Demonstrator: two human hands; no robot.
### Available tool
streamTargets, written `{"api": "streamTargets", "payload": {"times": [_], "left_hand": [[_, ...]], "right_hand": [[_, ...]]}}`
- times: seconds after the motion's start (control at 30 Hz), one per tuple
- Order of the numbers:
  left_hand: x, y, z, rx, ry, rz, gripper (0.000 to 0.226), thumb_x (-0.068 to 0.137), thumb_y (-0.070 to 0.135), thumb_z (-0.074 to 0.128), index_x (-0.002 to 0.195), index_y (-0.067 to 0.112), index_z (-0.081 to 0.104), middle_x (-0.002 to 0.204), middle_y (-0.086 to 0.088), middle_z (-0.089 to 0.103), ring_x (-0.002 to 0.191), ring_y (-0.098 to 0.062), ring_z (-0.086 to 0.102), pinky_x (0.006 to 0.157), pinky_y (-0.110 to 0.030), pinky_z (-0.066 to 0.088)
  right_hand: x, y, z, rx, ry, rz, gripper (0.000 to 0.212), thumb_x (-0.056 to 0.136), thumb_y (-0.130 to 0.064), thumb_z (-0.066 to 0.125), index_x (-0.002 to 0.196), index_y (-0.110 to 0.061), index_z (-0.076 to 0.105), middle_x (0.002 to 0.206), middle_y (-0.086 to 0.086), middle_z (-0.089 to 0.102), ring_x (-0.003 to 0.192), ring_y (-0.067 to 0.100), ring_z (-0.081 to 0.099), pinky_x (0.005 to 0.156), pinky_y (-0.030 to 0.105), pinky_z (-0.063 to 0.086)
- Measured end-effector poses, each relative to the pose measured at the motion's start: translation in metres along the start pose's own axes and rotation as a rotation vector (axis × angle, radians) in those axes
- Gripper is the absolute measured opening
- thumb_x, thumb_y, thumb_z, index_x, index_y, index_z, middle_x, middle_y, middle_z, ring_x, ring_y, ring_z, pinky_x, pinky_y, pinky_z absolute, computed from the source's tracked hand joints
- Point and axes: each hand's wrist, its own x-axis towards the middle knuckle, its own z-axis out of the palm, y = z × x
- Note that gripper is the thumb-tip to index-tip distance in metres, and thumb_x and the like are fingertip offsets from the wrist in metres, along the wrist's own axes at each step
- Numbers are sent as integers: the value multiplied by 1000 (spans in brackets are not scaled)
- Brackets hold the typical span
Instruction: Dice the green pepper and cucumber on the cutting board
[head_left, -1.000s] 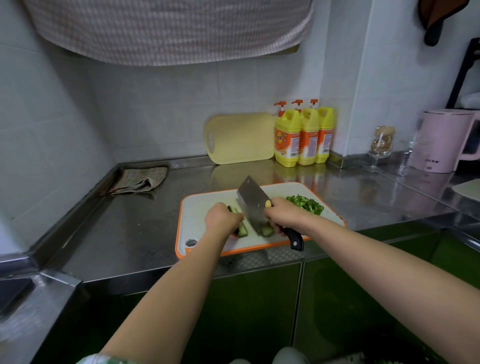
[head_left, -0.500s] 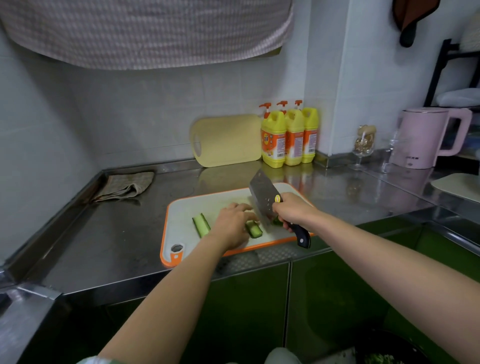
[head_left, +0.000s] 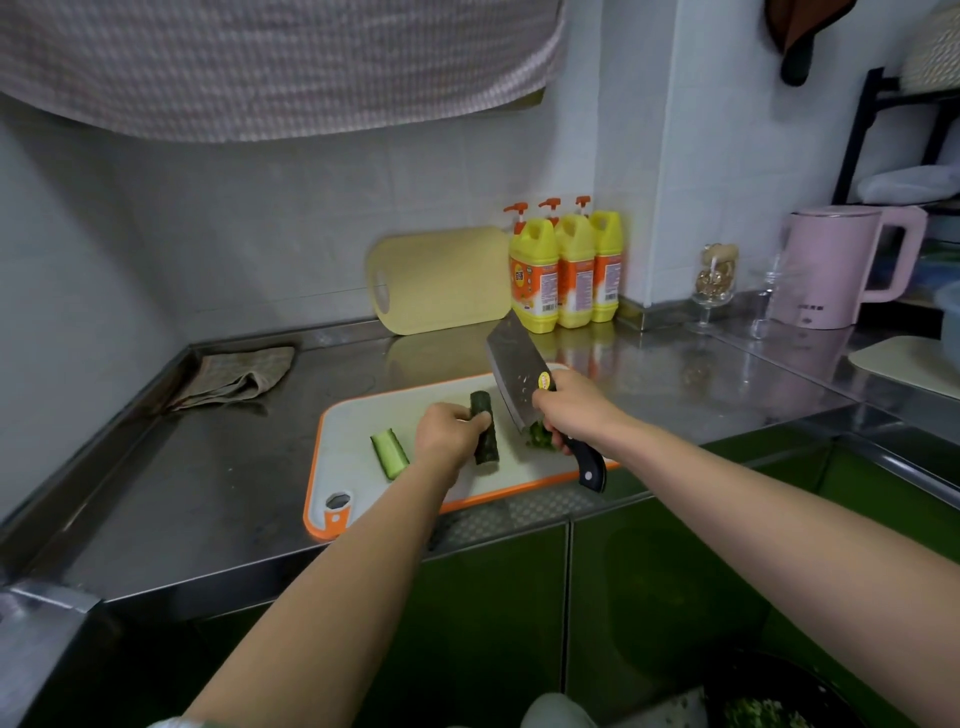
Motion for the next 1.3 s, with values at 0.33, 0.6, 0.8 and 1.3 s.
{"api": "streamTargets", "payload": {"times": [0.33,0.6,0.8,1.3], "left_hand": [[-13,-7,-11,631,23,70,31,91,36,59,84,6,62,83,-9,66,83,-29,63,67,-32,49],[-24,-1,-36,177,-357,-59,59,84,7,71,137,3,45,102,-14,60,64,-15,61,51,-18,51],[-26,-8,-33,203,-333,32,57,82,18,77,131,2,55,110,-17,65,94,-28,64,83,-35,55],[-24,-14,-23,269,-271,45,52,77,33,81,117,4,65,91,-15,73,77,-28,70,79,-44,59]], "right_hand": [[-11,4,20,-352,-221,84,23,90,-4,38,96,5,58,57,13,55,45,22,51,42,25,41],[-13,-11,22,-292,-201,81,16,93,-2,34,91,1,50,63,14,53,45,20,50,40,22,40],[-19,-17,20,-311,-182,99,19,91,-2,34,85,0,52,66,15,56,49,21,51,43,24,41],[-13,-40,9,-522,-329,157,17,94,-6,31,86,-2,46,63,9,49,43,16,43,40,20,37]]}}
